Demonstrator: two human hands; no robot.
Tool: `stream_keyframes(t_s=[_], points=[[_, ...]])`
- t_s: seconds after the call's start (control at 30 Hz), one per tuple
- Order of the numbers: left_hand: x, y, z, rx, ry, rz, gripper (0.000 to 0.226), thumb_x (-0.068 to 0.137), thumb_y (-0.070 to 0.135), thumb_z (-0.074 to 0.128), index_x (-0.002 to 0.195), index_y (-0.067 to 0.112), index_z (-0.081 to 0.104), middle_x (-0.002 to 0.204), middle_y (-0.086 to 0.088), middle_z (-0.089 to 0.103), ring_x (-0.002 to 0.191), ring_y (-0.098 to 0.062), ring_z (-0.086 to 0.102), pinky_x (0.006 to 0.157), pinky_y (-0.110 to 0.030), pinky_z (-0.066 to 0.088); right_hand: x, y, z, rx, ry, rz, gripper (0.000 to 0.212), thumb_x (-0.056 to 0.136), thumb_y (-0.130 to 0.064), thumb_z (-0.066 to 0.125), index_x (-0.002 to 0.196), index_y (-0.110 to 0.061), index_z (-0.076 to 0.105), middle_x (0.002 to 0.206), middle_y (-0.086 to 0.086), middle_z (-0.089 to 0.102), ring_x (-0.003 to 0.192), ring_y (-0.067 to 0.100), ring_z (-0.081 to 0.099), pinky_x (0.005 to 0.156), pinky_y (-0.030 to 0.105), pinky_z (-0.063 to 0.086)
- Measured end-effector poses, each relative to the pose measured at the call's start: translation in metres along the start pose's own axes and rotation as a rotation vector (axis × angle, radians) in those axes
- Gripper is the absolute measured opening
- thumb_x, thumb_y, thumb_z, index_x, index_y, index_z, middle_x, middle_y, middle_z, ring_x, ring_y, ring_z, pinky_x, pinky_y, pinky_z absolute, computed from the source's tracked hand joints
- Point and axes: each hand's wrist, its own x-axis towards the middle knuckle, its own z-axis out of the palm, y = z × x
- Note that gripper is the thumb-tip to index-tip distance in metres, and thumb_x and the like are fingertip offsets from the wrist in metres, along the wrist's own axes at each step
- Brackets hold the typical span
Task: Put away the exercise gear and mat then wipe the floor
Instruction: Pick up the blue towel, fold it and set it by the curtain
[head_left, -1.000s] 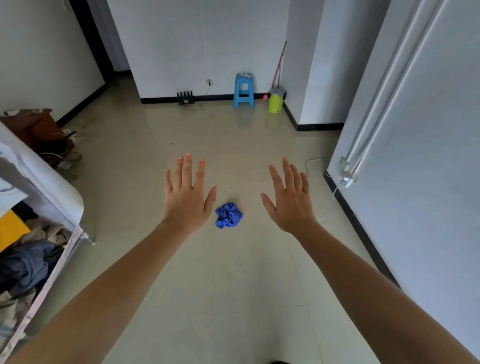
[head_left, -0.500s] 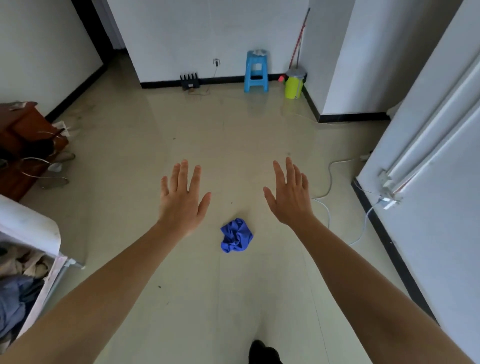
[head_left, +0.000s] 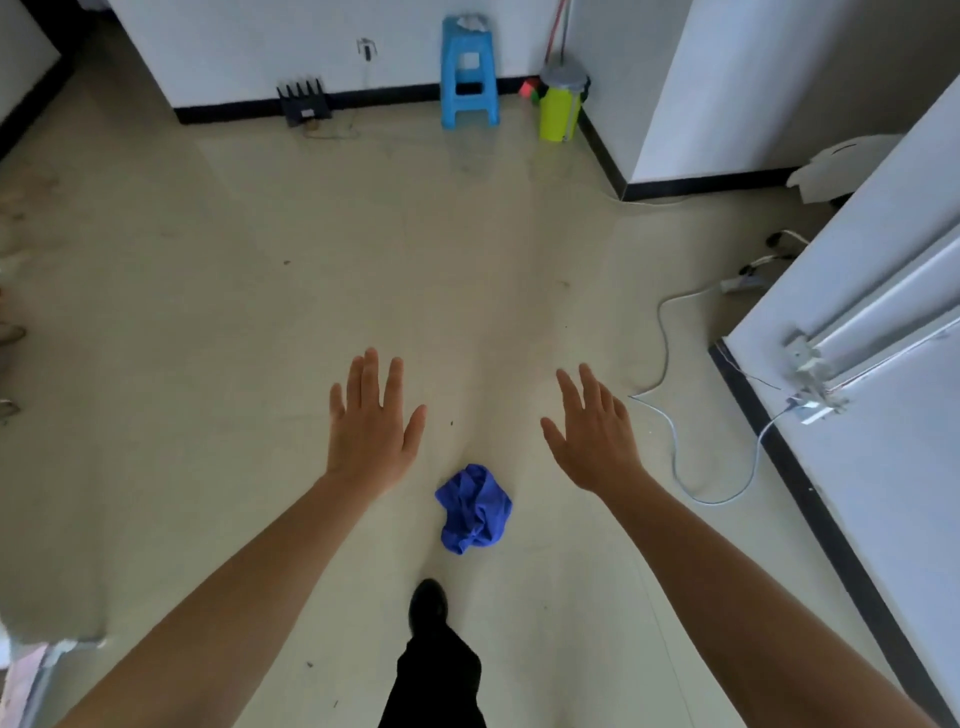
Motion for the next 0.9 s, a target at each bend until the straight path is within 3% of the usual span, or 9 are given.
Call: stream_keyframes(t_s=[0.27,0.53,0.6,0.7,0.8,0.9], points=[[0.127,-0.037,0.122,-0.121,-0.218,0.015,0.064,0.100,0.043,0.037,0.152,0.008,0.025,0.159,-0.024,0.018,0.147,-0.038,0.020,0.114,-0.055,0.029,0.097,-0.003,0.101,0.118,-0.224,0.249,0.068,0.100,-0.047,0.043,0.156,-0.018,0.019,0.162,0.012,0.020,0.142,0.030,0.033,0.108,0.044,0.038],[0.133,-0.034,0.383,-0.164,-0.521,0.028,0.072,0.093,0.050,0.017,0.147,0.006,0.038,0.154,-0.024,0.031,0.141,-0.040,0.033,0.107,-0.053,0.038,0.130,0.034,0.352,0.257,-0.569,0.411,0.061,0.103,-0.039,0.039,0.157,-0.020,0.017,0.161,0.006,0.023,0.143,0.025,0.031,0.108,0.040,0.036],[0.127,-0.033,0.453,-0.208,-0.582,-0.027,0.070,0.094,0.049,0.019,0.146,0.005,0.038,0.153,-0.024,0.032,0.141,-0.040,0.033,0.107,-0.052,0.037,0.131,0.046,0.420,0.311,-0.620,0.465,0.058,0.103,-0.034,0.039,0.155,-0.019,0.021,0.158,0.005,0.027,0.140,0.025,0.035,0.107,0.040,0.037],[0.123,-0.029,0.551,-0.317,-0.706,-0.160,0.051,0.101,0.037,0.037,0.142,0.007,0.039,0.149,-0.016,0.037,0.139,-0.034,0.033,0.107,-0.044,0.034,0.124,0.063,0.513,0.389,-0.683,0.563,0.054,0.103,-0.027,0.039,0.154,-0.019,0.024,0.155,0.006,0.032,0.137,0.028,0.039,0.106,0.039,0.036],[0.120,-0.030,0.642,-0.421,-0.772,-0.306,0.041,0.098,0.033,0.044,0.128,0.006,0.048,0.130,-0.013,0.052,0.123,-0.032,0.047,0.097,-0.041,0.040,0.117,0.076,0.594,0.439,-0.728,0.625,0.053,0.102,-0.023,0.040,0.153,-0.020,0.027,0.154,0.008,0.035,0.136,0.030,0.042,0.107,0.039,0.035],[0.119,-0.031,0.715,-0.502,-0.787,-0.437,0.041,0.095,0.032,0.045,0.128,0.007,0.050,0.124,-0.011,0.057,0.114,-0.032,0.055,0.086,-0.038,0.043,0.115,0.084,0.666,0.488,-0.737,0.668,0.050,0.101,-0.022,0.039,0.151,-0.020,0.031,0.149,0.009,0.041,0.133,0.028,0.045,0.103,0.036,0.036]])
